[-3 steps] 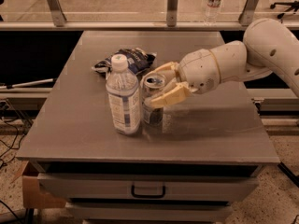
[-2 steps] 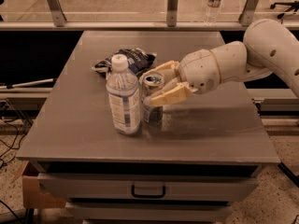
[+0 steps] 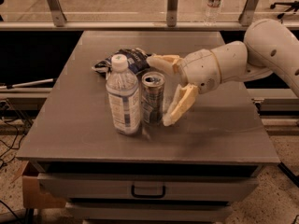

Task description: Move redbull can near blue plastic bottle

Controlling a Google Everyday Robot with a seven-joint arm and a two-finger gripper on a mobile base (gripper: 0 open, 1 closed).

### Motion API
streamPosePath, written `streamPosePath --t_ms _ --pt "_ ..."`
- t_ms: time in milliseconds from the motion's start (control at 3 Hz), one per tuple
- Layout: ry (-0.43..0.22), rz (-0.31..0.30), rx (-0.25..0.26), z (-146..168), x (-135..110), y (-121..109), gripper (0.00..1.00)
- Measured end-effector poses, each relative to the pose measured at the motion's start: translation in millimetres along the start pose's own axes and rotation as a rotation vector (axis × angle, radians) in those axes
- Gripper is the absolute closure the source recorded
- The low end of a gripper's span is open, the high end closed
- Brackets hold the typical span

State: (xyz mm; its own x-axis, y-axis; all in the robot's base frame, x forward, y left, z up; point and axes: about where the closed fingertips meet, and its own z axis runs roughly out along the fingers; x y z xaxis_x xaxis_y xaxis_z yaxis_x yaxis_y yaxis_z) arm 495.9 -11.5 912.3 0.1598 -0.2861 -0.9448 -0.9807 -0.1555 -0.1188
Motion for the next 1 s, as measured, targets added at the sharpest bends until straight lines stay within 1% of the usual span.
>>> streamPosePath --t_ms 333,667,1000 --pt "0.043 -0.030 0.012 -10 1 -4 0.00" --pt "0.120 -0.067 0.043 -36 4 -10 0.00" --pt "0.215 -0.090 0.092 -72 13 -19 0.00"
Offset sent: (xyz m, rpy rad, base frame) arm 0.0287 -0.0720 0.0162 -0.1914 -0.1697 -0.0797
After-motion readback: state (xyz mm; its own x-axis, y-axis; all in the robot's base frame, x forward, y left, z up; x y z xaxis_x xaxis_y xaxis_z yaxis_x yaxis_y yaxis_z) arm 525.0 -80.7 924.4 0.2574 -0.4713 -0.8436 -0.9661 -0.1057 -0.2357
